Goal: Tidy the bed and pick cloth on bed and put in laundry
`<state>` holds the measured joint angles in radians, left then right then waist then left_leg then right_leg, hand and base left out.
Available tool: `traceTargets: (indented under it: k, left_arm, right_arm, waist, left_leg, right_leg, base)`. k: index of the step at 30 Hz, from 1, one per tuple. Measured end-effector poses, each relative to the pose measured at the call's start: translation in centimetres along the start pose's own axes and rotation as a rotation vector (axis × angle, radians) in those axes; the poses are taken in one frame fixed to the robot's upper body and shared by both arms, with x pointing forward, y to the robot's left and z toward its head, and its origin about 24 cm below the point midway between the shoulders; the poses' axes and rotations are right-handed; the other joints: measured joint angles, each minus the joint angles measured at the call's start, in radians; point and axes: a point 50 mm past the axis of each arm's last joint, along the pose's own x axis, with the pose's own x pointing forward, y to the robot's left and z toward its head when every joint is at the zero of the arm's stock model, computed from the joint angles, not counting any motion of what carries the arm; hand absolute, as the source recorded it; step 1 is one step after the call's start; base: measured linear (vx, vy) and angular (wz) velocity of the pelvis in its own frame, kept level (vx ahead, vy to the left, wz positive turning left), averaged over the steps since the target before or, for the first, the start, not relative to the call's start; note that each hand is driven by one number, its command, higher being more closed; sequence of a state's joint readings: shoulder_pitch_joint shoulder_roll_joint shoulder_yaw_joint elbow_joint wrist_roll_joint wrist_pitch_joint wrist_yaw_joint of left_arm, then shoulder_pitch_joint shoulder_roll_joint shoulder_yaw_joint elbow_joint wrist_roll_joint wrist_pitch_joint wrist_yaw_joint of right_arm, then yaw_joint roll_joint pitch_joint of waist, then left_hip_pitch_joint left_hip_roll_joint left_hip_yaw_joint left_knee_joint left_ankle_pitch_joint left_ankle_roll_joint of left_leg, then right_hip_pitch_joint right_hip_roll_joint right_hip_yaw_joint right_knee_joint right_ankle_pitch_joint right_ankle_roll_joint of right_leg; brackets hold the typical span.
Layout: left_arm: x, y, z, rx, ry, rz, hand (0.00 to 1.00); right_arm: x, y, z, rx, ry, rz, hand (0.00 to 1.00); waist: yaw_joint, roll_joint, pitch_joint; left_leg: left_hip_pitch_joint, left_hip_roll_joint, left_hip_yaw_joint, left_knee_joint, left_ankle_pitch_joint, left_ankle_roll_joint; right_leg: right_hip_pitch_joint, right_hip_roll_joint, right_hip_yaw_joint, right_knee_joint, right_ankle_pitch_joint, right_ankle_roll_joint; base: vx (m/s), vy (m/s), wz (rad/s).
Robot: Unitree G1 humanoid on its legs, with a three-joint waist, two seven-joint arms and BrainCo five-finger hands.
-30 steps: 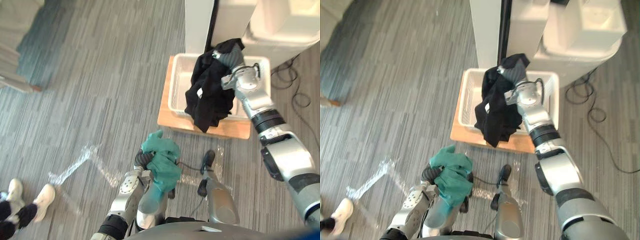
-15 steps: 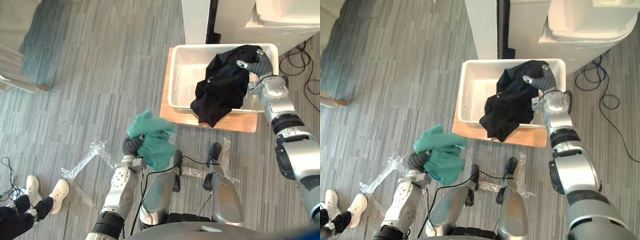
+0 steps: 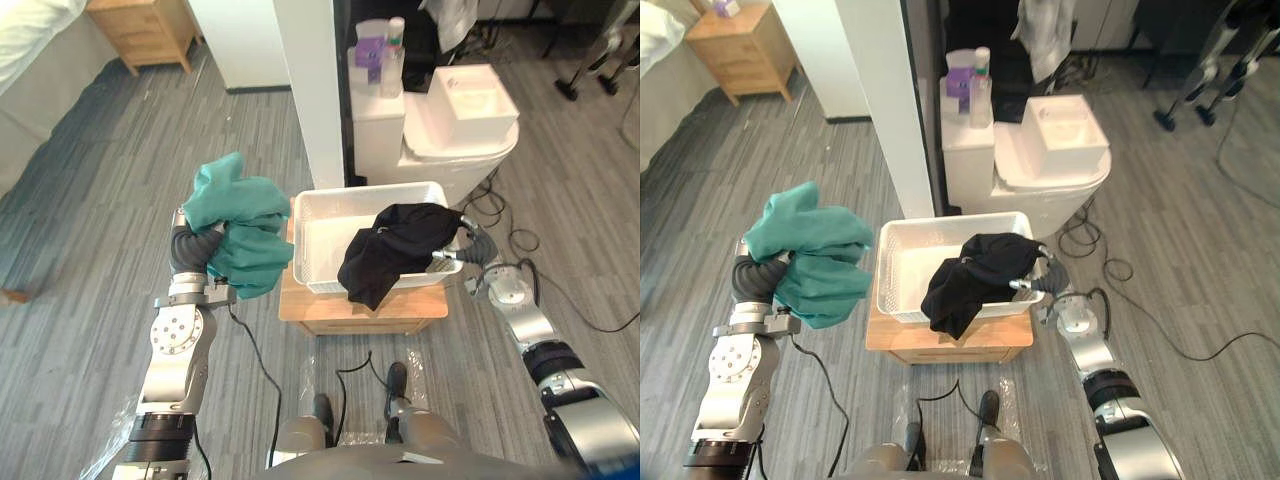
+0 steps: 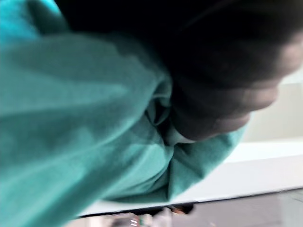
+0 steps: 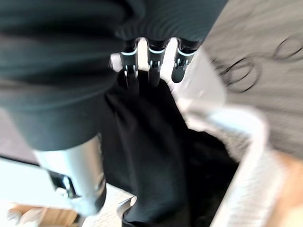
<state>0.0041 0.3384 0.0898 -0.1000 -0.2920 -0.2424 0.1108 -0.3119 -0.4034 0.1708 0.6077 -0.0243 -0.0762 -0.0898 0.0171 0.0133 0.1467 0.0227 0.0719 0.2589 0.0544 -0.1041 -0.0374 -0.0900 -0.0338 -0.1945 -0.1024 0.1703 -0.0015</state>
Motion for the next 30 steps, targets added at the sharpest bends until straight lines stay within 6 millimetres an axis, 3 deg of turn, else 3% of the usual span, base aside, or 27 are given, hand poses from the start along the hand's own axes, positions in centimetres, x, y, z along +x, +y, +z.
traceTargets:
  k: [2,4,9,12,16,18,19,24,25,27,30]
  left_arm:
    - [0.3,-0.2,0.3,0.007,-0.015,-0.010,1.00]
    - [1.7,-1.1,1.3,0.013,-0.068,-0.063,1.00]
    - [4.5,-4.7,2.7,0.006,-0.091,-0.236,1.00]
    - [5.7,-7.1,0.6,0.031,0.012,-0.326,1.00]
    - [6.3,-8.8,-4.3,0.190,0.223,-0.372,1.00]
    - [7.2,-9.0,-5.2,0.292,0.264,-0.375,1.00]
    - [8.3,-9.0,-5.1,0.360,0.265,-0.357,1.00]
    - [13.0,-9.7,-2.0,0.543,0.178,-0.293,1.00]
    - [13.4,-9.5,-1.5,0.564,0.171,-0.265,0.00]
    - [13.9,-9.1,-1.4,0.578,0.190,-0.222,0.00]
    - [13.8,-7.7,-2.6,0.598,0.285,-0.133,0.00]
  right_arm:
    - [-0.7,0.5,-1.2,0.005,0.040,0.013,0.00]
    - [-2.0,1.3,-2.7,0.013,0.084,0.056,0.00]
    - [-3.3,4.1,-3.4,0.040,0.107,0.180,0.00]
    - [-3.4,5.5,-3.0,0.056,0.100,0.218,0.00]
    - [-3.3,6.4,-1.8,0.085,0.070,0.240,0.00]
    - [-2.8,6.2,-1.1,0.120,0.052,0.233,0.00]
    - [-2.2,5.9,-0.2,0.147,0.025,0.223,0.00]
    - [-0.8,2.8,3.9,0.221,-0.130,0.169,0.00]
    - [-1.0,2.4,4.3,0.252,-0.158,0.163,0.00]
    - [-1.8,2.0,4.1,0.319,-0.174,0.165,0.00]
    - [-3.7,2.5,1.7,0.400,-0.127,0.192,0.00]
  waist:
    - [0.001,-0.001,-0.028]
    - [-0.004,-0.002,-0.042]
    - [-0.018,-0.014,-0.093]
    - [-0.028,-0.015,-0.099]
    - [-0.063,-0.025,-0.101]
    - [-0.079,-0.042,-0.074]
    - [-0.092,-0.052,-0.041]
    - [-0.166,-0.055,0.137]
    - [-0.177,-0.053,0.157]
    - [-0.193,-0.050,0.180]
    - [-0.219,-0.050,0.186]
  left_leg:
    - [0.016,0.007,0.041,0.001,-0.018,-0.002]
    - [0.057,0.040,0.149,0.007,-0.023,-0.009]
    - [0.081,0.068,0.244,0.019,-0.025,-0.031]
    - [0.101,0.076,0.287,0.018,-0.026,-0.042]
    - [0.069,0.081,0.339,0.021,-0.022,-0.053]
    - [0.031,0.082,0.362,0.043,-0.018,-0.049]
    - [0.000,0.083,0.376,0.070,-0.022,-0.047]
    - [-0.109,0.129,0.427,0.238,-0.109,-0.030]
    - [-0.133,0.150,0.449,0.282,-0.139,-0.028]
    - [-0.159,0.176,0.476,0.327,-0.167,-0.024]
    - [-0.189,0.197,0.499,0.351,-0.180,-0.022]
  right_leg:
    - [0.005,0.005,0.023,0.000,0.000,0.000]
    - [0.033,0.010,0.030,0.000,-0.003,0.002]
    - [0.039,0.020,0.046,0.000,-0.018,0.011]
    - [0.044,0.027,0.072,-0.001,-0.019,0.011]
    - [-0.011,0.031,0.100,0.000,-0.010,0.019]
    - [-0.056,0.032,0.125,0.001,0.022,0.001]
    - [-0.090,0.031,0.147,0.005,0.038,0.009]
    - [-0.168,0.038,0.237,0.006,0.092,0.047]
    - [-0.191,0.048,0.264,0.006,0.103,0.055]
    - [-0.219,0.066,0.304,0.006,0.125,0.067]
    - [-0.254,0.080,0.348,0.006,0.138,0.076]
  base:
    - [0.03,0.040,-0.29]
    - [0.02,0.020,-0.14]
    - [0.01,0.010,-0.15]
    - [0.01,0.026,-0.23]
    - [0.00,0.016,-0.26]
    - [-0.02,0.021,-0.36]
    - [-0.06,0.049,-0.49]
    - [-0.09,0.087,-0.43]
    - [-0.07,0.070,-0.51]
    - [-0.07,0.077,-0.54]
    - [-0.01,0.060,-0.28]
